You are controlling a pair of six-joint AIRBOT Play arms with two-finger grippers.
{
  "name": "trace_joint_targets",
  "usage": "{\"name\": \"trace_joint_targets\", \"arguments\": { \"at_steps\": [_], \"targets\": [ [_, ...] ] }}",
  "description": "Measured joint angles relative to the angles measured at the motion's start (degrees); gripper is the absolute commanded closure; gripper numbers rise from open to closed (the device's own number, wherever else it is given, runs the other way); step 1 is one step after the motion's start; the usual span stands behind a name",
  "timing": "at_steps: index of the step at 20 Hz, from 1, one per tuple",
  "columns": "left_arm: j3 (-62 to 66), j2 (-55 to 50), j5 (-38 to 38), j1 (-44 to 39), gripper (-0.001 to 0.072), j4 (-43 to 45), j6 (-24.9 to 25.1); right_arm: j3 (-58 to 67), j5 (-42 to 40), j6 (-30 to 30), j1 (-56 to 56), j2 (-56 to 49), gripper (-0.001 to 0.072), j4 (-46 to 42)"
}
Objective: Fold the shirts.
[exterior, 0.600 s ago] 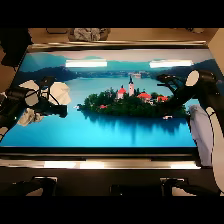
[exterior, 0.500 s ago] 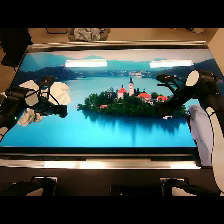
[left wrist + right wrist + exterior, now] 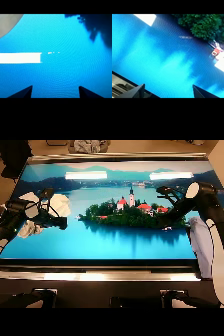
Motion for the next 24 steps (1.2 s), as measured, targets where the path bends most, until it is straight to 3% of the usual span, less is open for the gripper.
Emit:
{"name": "trace_joint_targets", "arguments": {
  "at_steps": [9,12,15,20,24],
  "targets": [
    [0.0,-0.04,1.14,-0.02,0.0039,-0.35,0.0,0.0,-2.23,0.0,0.0,0.0,0.0009,0.02],
    [0.28,-0.15,2.01,0.04,-0.0013,-0.35,0.17,0.0,-5.66,0.02,0.0,0.0,0.0009,0.11],
    [3.21,-0.24,1.68,1.62,-0.0013,1.68,2.08,0.0,-8.28,0.02,0.0,0.0,0.0009,0.09],
    [19.76,-6.51,-0.24,13.97,-0.0013,3.48,1.11,0.0,-10.47,0.02,0.0,0.0,0.001,0.31],
    [33.9,-15.96,-7.85,27.65,-0.0013,3.93,-1.99,-0.02,-10.45,0.0,0.0,0.0,0.002,1.36]
  ]
}}
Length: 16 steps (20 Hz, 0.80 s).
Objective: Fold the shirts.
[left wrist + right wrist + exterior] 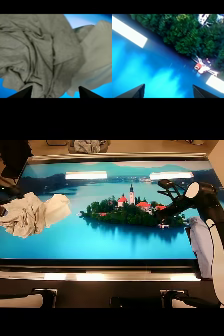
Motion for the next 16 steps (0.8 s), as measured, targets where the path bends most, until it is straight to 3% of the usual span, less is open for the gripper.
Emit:
{"name": "trace_joint_targets", "arguments": {
  "at_steps": [4,8,16],
  "targets": [
    [5.18,-6.93,-6.16,10.1,-0.0013,-2.97,-1.99,0.0,-0.13,0.0,0.0,0.0,0.0019,1.18],
    [6.58,-12.13,-7.39,13.84,-0.0013,-6.1,-0.42,0.0,-0.33,-0.92,0.0,0.0,0.0017,1.7],
    [7.02,-22.8,0.46,15.15,-0.0013,-12.33,4.68,0.0,-0.76,-2.86,0.0,0.0,0.0017,1.68]
  ]
}}
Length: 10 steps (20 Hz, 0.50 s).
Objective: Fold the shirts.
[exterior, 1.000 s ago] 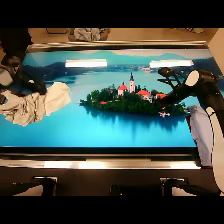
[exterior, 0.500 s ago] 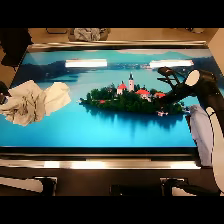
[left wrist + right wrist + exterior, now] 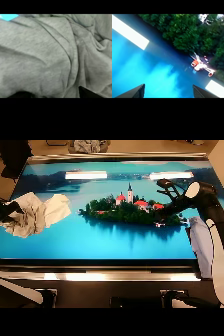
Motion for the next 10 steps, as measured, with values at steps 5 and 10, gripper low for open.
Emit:
{"name": "trace_joint_targets", "arguments": {
  "at_steps": [5,10],
  "targets": [
    [0.04,-5.05,4.11,0.02,0.0424,-2.25,1.51,0.0,-0.11,-0.07,0.0,0.0,0.0018,1.55],
    [0.35,-5.22,4.9,0.0,0.0675,-4.22,2.6,0.02,0.46,1.14,0.0,0.0,0.0039,3.26]
  ]
}}
